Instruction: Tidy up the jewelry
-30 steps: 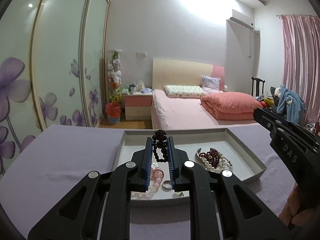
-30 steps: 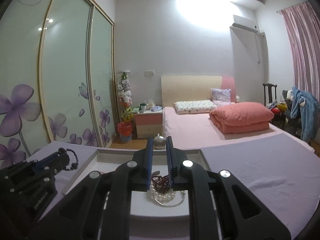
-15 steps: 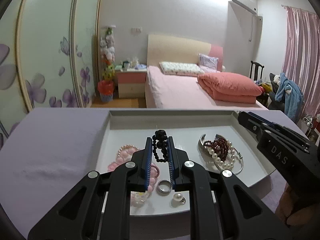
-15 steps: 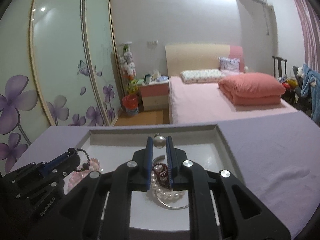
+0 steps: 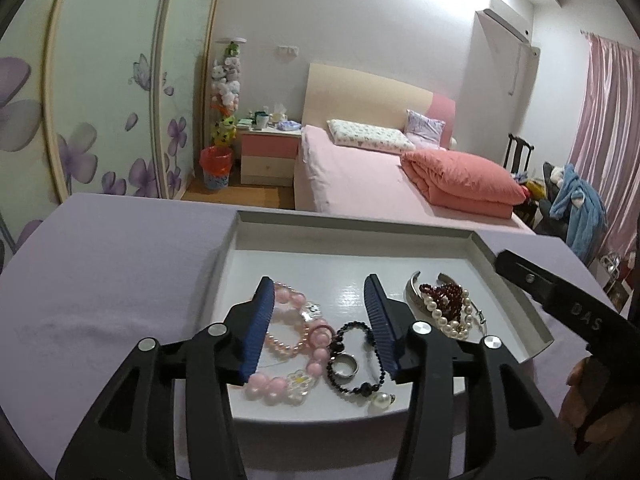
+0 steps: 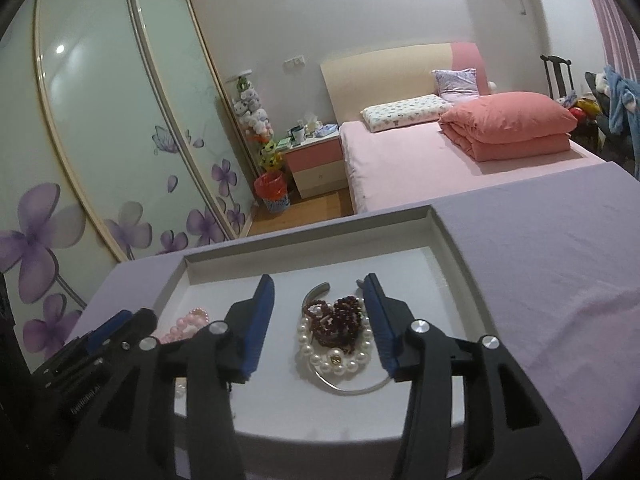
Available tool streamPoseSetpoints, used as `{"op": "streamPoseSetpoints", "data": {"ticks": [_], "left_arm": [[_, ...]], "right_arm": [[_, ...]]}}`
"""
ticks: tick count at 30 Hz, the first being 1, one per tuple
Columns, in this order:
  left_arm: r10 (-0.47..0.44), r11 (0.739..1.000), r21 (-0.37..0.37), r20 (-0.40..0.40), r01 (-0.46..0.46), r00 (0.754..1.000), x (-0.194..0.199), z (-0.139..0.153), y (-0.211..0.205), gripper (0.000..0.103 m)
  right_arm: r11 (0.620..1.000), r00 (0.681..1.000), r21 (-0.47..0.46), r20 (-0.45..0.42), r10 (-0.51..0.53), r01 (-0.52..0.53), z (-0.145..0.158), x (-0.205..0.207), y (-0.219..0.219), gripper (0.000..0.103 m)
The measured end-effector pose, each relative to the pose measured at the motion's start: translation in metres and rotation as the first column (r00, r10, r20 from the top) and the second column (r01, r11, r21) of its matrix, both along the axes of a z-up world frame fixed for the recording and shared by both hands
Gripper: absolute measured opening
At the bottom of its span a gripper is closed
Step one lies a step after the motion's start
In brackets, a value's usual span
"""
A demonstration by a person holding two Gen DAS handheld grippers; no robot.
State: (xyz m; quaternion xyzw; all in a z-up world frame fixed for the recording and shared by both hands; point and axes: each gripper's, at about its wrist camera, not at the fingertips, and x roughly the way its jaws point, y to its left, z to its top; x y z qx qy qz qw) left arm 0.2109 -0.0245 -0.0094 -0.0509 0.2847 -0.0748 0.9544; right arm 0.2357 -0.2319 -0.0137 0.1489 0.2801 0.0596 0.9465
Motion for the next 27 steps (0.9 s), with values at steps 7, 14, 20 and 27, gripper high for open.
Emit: {"op": "streamPoseSetpoints", "data": {"ticks": [7, 14, 20, 27], "left_arm": [[0.019, 1.000, -0.026, 0.041, -0.018, 0.999, -0.034, 0.016, 0.019, 0.063], [0.053, 0.999, -0.012, 0.084, -0.052, 0.995, -0.072, 0.027, 0.036, 0.083], [0.065, 0.998, 0.019, 0.104, -0.067, 0.992, -0.099, 0.032, 0.041, 0.101], [0.072, 0.996, 0.045, 0.132, -0.078, 0.989, -0.131, 0.036, 0.042, 0.101]], "right_arm": [[0.998, 0.999, -0.057, 0.031, 0.011, -0.009, 0.017, -0.044, 0.007, 0.064], [0.991, 0.998, -0.133, 0.050, 0.028, -0.021, 0.028, -0.088, 0.019, 0.093], [0.979, 0.998, -0.204, 0.063, -0.004, 0.017, 0.037, -0.124, 0.029, 0.099], [0.959, 0.994, -0.281, 0.107, -0.011, 0.041, 0.045, -0.170, 0.031, 0.099]]}}
